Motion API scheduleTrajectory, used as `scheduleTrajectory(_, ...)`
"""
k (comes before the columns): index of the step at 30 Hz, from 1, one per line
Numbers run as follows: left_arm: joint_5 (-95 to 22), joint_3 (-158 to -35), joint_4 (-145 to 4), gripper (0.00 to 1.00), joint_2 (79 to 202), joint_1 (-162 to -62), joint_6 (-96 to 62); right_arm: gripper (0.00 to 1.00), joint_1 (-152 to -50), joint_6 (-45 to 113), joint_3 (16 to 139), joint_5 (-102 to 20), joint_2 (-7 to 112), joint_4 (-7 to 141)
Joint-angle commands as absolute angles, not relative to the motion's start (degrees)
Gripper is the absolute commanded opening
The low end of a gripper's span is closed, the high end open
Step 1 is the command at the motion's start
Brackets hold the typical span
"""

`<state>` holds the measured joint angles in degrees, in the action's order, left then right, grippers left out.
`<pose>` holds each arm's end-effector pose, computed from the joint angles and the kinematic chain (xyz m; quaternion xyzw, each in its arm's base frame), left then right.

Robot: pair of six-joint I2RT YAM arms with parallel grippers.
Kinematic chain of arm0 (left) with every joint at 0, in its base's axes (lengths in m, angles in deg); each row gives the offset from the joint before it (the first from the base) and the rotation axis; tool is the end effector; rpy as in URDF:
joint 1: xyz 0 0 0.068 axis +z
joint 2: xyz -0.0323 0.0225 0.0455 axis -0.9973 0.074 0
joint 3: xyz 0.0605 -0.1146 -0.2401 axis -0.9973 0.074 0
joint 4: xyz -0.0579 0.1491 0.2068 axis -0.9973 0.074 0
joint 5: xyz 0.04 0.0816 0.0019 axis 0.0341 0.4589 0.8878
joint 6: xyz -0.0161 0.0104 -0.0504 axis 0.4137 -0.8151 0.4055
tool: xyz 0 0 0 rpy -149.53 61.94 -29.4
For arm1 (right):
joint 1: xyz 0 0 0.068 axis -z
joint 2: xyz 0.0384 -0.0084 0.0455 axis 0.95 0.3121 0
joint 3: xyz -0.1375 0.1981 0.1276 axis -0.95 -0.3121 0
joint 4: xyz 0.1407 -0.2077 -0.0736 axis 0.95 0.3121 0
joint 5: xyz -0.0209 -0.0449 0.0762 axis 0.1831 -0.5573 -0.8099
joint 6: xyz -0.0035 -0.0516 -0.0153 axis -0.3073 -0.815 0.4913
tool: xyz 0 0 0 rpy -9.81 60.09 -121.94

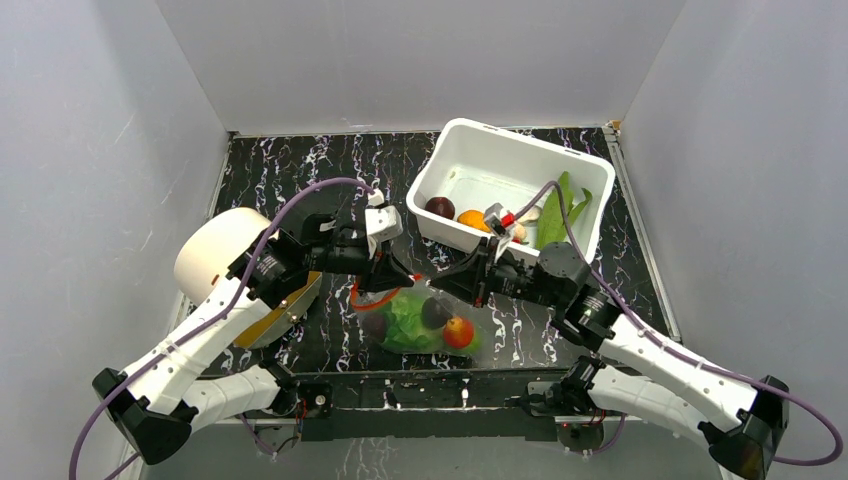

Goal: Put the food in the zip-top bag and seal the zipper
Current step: Zip the zipper food storage bag at the center of the board.

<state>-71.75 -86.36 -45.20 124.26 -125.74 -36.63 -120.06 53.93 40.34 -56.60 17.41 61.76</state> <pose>0.1514 -0.1589 0.3796 0.5022 0.6103 -0.4397 0.4267 0.1192 0.1549 0.3252 -0.2701 0.6711 0.5276 0.4454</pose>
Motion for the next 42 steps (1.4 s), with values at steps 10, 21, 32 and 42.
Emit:
scheduleTrajectory(10,-72.8,-84.9,-46.4,0.0,122.8,-125.7,-33.9,0.37,-119.7,47.8,42.6,-61.7,16.3,62.2)
scheduleTrajectory(21,-74.8,-85.5,-47.3,0.0,123.5,-125.7,-34.9,0.53,-120.0,48.9,47.0,-64.9,25.9,63.9)
scheduleTrajectory(32,-71.2,-87.0,-42.3,0.0,124.4,-125.7,-34.3,0.0,-120.2,43.7,45.3,-58.4,21.0,58.2)
scheduleTrajectory(42,-68.8,-87.2,-37.8,0.0,124.4,-125.6,-36.8,0.0,-120.1,38.6,41.5,-61.4,14.0,56.3)
